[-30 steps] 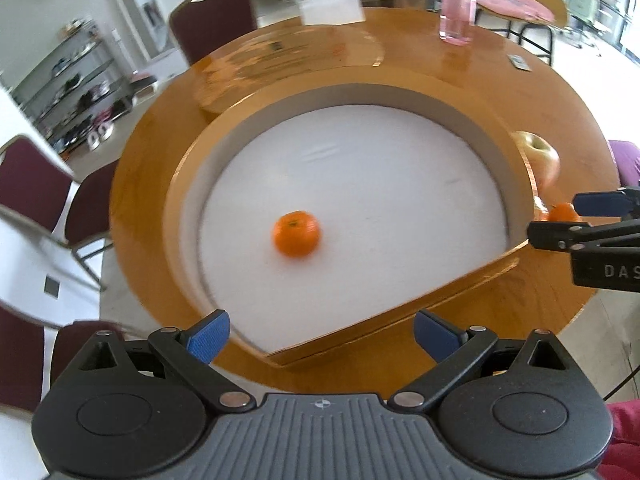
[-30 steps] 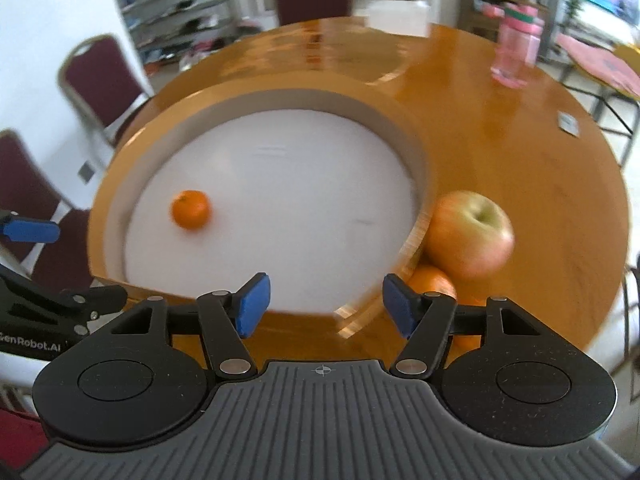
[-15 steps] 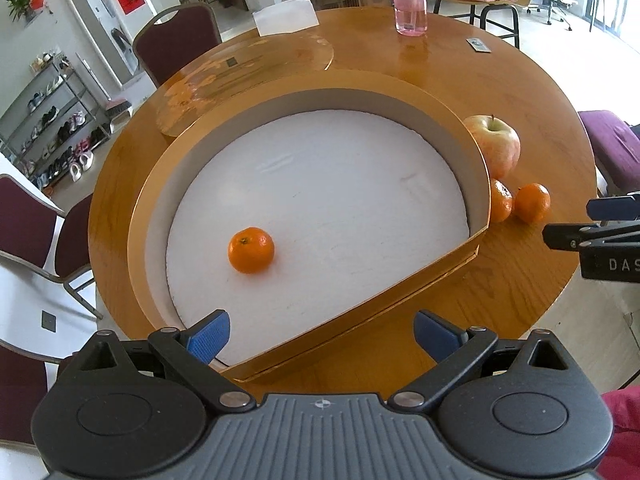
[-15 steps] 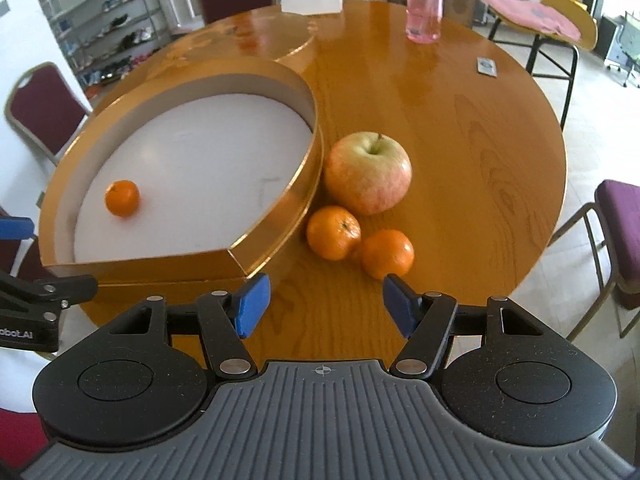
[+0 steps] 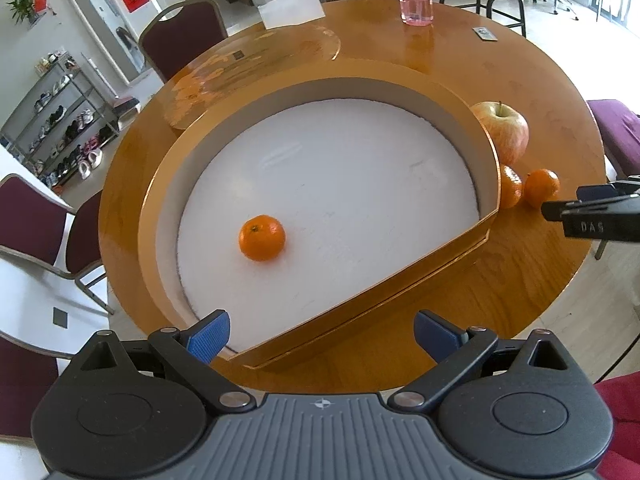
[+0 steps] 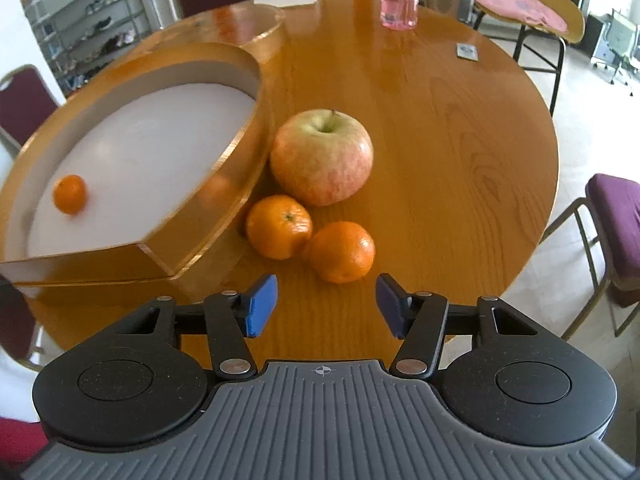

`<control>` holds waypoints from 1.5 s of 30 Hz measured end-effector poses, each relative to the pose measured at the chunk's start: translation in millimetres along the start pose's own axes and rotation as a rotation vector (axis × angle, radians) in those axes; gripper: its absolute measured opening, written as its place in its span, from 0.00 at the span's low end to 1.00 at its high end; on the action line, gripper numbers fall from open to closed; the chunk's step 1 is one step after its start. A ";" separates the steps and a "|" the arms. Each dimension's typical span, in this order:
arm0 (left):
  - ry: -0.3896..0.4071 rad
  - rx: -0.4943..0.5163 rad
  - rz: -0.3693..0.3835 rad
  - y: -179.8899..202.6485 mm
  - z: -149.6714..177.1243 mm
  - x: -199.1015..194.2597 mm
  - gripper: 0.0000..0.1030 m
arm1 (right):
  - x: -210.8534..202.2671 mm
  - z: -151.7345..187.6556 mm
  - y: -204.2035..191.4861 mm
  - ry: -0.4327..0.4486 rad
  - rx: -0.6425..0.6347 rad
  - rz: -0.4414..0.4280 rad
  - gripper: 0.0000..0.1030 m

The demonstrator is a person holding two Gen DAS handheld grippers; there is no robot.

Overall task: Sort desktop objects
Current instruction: 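Withdraw the open right tool back toward the remaining oranges, then close the right tool on the orange beside the apple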

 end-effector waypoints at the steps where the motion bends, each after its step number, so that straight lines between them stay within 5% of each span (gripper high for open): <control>1: -0.003 -0.004 -0.006 -1.9 1.1 -0.5 0.97 | 3.1 0.1 2.3 -0.003 0.010 -0.001 0.59; 28: -0.012 0.020 -0.013 1.5 9.5 -8.1 0.97 | 34.2 -1.5 7.2 -0.022 -0.017 -0.048 0.57; 35: -0.014 0.011 -0.015 1.3 11.1 -9.1 0.97 | 34.2 -1.2 2.0 -0.018 -0.078 -0.043 0.44; 45: -0.008 0.009 -0.007 1.9 11.2 -9.8 0.97 | 25.0 1.4 -0.9 -0.021 -0.069 -0.029 0.43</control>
Point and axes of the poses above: each gripper's, at about its wrist camera, not at the fingertips, and x roughly the way its jaws point, y to its right, z to its underside, the point moved 6 cm from there along x, roughly the way its jaws point, and after that the axes turned 15 degrees about y, right-handed, at the moved point
